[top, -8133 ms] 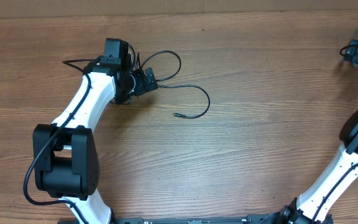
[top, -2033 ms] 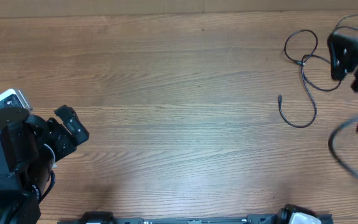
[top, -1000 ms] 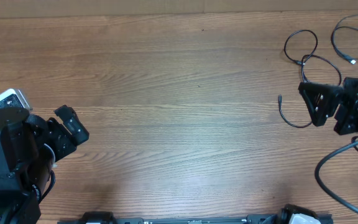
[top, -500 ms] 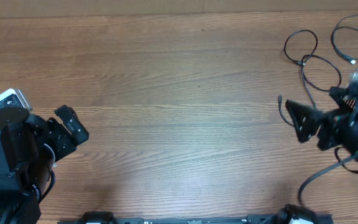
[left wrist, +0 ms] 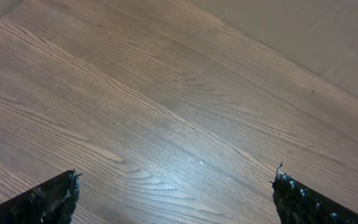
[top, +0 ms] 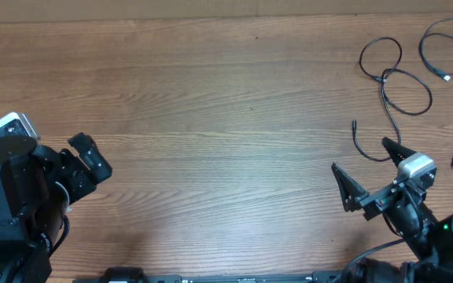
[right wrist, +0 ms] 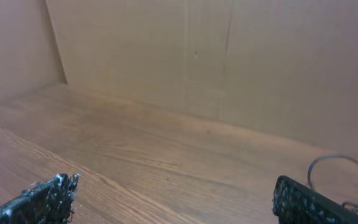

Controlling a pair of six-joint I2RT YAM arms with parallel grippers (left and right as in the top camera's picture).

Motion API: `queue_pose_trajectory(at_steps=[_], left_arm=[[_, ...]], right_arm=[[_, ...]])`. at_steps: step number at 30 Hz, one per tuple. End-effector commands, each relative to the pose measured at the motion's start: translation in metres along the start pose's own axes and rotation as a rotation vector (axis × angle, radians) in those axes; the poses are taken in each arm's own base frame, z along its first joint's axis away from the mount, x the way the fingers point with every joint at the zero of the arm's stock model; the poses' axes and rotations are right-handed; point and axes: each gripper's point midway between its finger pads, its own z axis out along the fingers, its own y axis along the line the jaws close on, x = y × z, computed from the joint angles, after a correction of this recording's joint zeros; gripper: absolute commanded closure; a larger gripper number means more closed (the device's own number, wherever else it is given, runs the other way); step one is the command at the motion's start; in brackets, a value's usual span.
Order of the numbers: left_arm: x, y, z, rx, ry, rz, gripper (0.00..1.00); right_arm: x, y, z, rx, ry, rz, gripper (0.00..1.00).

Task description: Untangle cables

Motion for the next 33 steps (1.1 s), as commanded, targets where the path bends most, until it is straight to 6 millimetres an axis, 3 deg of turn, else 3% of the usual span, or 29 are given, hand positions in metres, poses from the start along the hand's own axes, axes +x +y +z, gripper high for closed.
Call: queue_pose_trajectory(at_steps=[1, 7, 13, 29, 33], left_arm=[[-0.003, 0.000, -0.001, -0.004, -0.011, -0.012, 0.01], [-0.003, 0.000, -0.001, -0.004, -0.011, -0.012, 0.00], [-0.003, 0.000, -0.001, -0.004, -0.011, -0.012, 0.00], [-0.003, 0.000, -0.001, -0.004, -0.011, -0.012, 0.00], [-0.003, 0.000, -0.001, -0.004, -0.011, -0.012, 0.00]], right_arm=[[0.017, 0.000, 0.005, -0.019, 0.012, 0.106, 0.00], [0.031, -0.004, 0.011, -0.020, 0.018, 0.112, 0.00], [0.048, 0.012, 0.022, -0.176, -0.074, 0.025, 0.00], [0.095, 0.014, 0.028, -0.130, -0.079, 0.063, 0.00], [0.096, -0.002, 0.031, -0.001, -0.107, 0.193, 0.00]])
